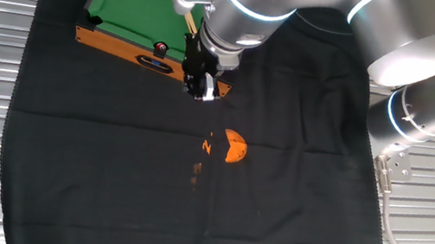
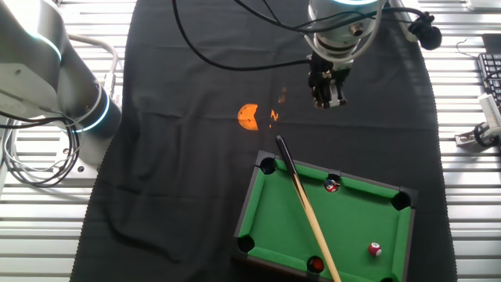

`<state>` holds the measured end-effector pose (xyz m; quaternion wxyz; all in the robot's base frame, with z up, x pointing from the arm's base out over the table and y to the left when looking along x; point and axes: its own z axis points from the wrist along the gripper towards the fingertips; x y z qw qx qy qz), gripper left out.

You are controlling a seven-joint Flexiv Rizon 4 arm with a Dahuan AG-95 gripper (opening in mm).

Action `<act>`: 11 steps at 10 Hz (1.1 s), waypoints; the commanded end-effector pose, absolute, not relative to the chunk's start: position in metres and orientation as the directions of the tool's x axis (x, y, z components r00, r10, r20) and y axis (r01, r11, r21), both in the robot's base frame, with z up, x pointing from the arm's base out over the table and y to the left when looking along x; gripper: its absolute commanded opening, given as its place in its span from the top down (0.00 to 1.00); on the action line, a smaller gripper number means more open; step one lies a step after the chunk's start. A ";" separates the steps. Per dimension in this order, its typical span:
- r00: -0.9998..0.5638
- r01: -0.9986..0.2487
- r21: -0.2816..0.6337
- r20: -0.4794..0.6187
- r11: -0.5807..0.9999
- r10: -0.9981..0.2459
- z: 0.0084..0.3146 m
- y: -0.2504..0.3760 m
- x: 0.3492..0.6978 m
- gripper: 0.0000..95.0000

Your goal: Hit the pool ball

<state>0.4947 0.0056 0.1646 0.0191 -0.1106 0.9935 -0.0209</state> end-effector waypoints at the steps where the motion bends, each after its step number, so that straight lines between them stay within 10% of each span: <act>1: -0.959 -0.280 -0.046 -0.030 0.959 -0.281 0.160 0.003 0.479 1.00; 11: -0.545 -0.837 -0.057 -0.007 0.545 -0.838 0.157 -0.001 0.456 1.00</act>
